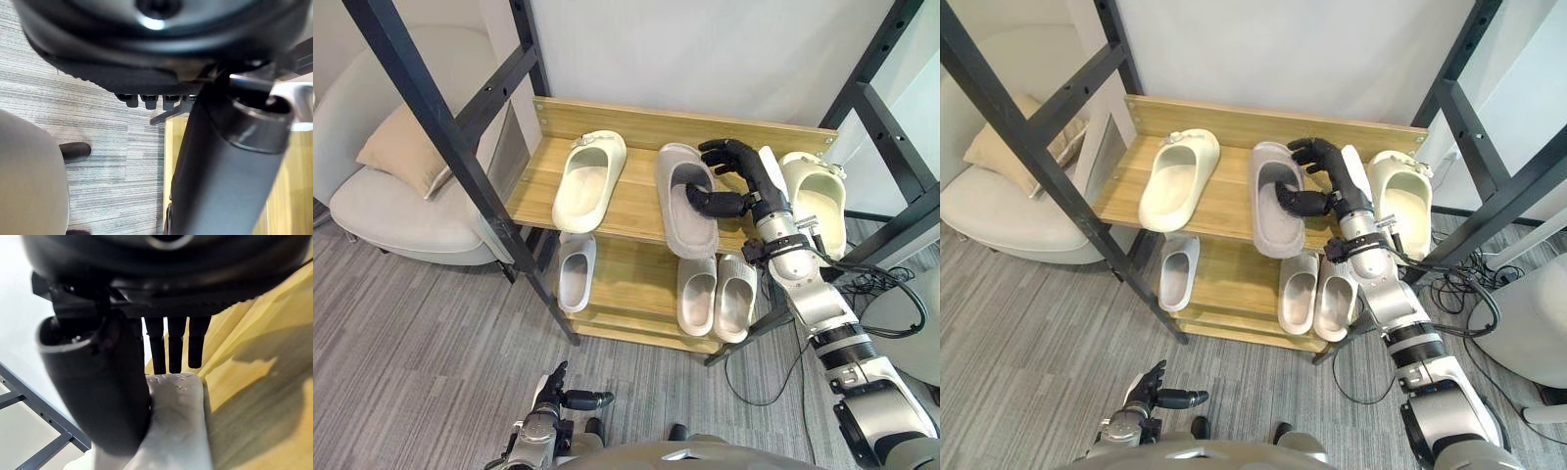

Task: Organize the slippers on the shoe rack

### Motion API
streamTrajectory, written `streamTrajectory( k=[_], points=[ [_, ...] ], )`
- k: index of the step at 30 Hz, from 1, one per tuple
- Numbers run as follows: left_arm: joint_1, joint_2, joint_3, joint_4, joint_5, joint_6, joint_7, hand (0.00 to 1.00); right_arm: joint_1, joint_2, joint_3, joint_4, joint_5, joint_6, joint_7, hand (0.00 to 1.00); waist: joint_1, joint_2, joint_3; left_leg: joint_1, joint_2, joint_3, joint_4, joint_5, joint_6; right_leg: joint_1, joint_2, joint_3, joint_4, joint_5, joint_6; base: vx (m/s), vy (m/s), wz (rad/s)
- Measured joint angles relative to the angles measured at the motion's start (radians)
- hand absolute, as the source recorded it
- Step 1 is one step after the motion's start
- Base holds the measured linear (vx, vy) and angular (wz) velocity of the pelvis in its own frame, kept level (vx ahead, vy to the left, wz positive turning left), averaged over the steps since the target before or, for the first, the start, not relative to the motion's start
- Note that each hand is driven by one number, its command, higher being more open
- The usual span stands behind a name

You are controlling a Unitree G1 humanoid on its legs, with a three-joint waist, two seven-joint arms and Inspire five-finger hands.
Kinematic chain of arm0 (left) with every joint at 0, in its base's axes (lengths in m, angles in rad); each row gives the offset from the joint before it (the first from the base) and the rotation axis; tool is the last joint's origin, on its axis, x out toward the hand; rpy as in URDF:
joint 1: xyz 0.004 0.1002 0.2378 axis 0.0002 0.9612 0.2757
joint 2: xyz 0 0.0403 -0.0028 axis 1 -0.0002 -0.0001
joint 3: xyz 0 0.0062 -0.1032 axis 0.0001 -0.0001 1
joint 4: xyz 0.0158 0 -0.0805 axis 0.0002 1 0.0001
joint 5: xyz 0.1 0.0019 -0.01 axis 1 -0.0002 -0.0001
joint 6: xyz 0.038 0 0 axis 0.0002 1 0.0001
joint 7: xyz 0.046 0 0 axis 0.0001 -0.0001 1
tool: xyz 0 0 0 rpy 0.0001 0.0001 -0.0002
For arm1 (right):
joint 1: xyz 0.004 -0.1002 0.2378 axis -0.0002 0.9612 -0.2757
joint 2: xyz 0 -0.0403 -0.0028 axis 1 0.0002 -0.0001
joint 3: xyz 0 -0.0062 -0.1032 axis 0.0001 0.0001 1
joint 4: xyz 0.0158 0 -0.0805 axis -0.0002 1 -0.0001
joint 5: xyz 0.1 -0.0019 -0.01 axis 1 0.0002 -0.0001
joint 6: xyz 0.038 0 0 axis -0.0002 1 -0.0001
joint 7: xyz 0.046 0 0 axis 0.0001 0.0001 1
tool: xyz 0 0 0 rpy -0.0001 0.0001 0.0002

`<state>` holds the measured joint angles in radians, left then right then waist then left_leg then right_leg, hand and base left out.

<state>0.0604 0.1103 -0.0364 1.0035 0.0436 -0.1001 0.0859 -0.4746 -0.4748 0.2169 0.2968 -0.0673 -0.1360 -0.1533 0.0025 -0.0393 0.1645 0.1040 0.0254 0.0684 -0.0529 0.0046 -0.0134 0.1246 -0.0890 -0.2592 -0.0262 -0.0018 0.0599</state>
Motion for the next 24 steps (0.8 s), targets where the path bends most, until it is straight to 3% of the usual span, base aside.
streamTrajectory(
  k=[12,24],
  points=[
    [0.0,0.0,0.001,-0.001,-0.004,0.0,0.0,1.0,0.034,0.003,-0.001,-0.055,0.02,0.0,0.013,0.0,0.003,-0.001,0.0,0.001,0.0,-0.002,0.001,0.0,0.0,0.002,0.0,-0.002,0.0,0.0,0.0,0.0,0.0,0.0],
    [0.0,-0.005,0.005,0.002,0.009,0.007,0.0,1.0,0.187,0.077,-0.11,-0.47,-0.019,-0.003,-0.007,0.0,-0.01,0.009,0.003,0.029,0.006,0.01,0.005,-0.006,-0.002,0.025,-0.001,0.013,0.004,0.0,0.001,-0.01,-0.002,-0.03]
  ],
)
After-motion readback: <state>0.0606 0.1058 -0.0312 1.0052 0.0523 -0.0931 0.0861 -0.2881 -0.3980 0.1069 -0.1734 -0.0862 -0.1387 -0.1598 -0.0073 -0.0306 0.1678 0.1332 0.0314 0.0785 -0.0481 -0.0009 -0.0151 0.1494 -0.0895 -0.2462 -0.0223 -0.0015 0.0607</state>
